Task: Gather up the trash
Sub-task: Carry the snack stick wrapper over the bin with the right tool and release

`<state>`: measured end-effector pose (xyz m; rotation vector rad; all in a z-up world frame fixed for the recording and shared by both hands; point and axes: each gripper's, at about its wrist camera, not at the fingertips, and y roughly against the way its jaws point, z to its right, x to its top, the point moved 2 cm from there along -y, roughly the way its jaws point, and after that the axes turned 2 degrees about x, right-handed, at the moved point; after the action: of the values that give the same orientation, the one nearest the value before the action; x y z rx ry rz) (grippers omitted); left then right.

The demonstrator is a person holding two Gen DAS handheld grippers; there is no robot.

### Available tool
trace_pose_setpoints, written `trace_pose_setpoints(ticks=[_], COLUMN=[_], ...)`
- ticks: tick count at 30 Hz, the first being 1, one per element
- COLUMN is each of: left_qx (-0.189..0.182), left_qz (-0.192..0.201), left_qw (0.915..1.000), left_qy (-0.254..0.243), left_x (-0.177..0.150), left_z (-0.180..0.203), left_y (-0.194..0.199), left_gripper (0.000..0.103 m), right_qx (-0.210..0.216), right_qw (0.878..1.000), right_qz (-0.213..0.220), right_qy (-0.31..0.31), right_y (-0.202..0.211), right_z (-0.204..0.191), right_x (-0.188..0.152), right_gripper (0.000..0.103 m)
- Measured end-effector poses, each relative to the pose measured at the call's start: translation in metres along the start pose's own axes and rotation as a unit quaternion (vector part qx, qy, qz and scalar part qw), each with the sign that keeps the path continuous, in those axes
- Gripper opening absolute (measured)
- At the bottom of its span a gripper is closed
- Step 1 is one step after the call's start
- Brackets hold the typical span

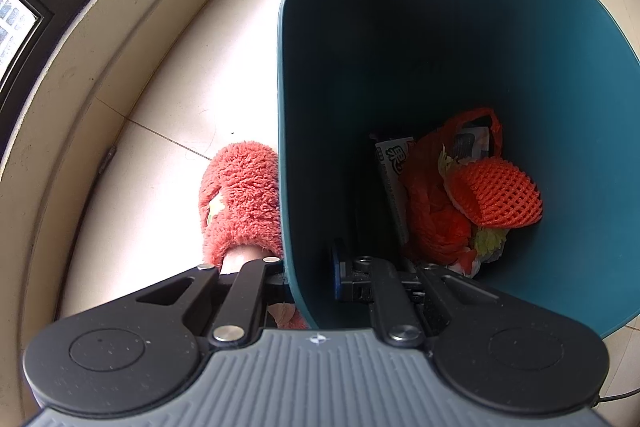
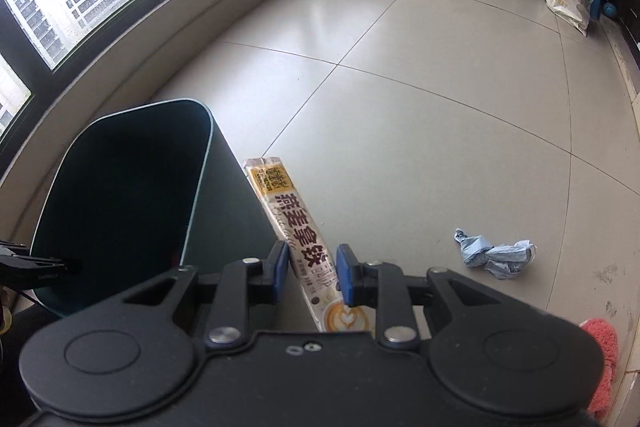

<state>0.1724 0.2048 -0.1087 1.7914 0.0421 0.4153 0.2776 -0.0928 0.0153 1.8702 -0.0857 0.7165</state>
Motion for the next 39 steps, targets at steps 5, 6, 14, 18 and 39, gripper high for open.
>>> trace_pose_setpoints(ticks=[5, 6, 14, 18, 39], left_qx=[-0.004, -0.007, -0.017, -0.024, -0.03], left_qz=[0.002, 0.002, 0.005, 0.004, 0.009], left_qw=[1.0, 1.0, 0.9998, 0.9997, 0.9995], left_qy=[0.003, 0.004, 0.005, 0.008, 0.009], left_x=[0.0, 0.0, 0.001, 0.003, 0.002], left_z=[-0.002, -0.003, -0.01, -0.014, -0.016], left_y=[0.002, 0.002, 0.006, 0.008, 0.01], left_gripper=[0.013, 0.013, 0.013, 0.013, 0.012], right_qx=[0.034, 0.038, 0.04, 0.035, -0.028], right_qw=[0.999, 0.998, 0.996, 0.996, 0.987], right_qz=[0.014, 0.013, -0.02, -0.041, -0.148], right_qy=[0.036, 0.043, 0.078, 0.072, 0.054], right_y=[0.017, 0.014, -0.05, -0.069, -0.183], right_z=[-0.049, -0.057, -0.103, -0.132, -0.168], right_x=[0.022, 0.025, 0.036, 0.034, 0.018], right_gripper=[0.025, 0.025, 0.025, 0.025, 0.028])
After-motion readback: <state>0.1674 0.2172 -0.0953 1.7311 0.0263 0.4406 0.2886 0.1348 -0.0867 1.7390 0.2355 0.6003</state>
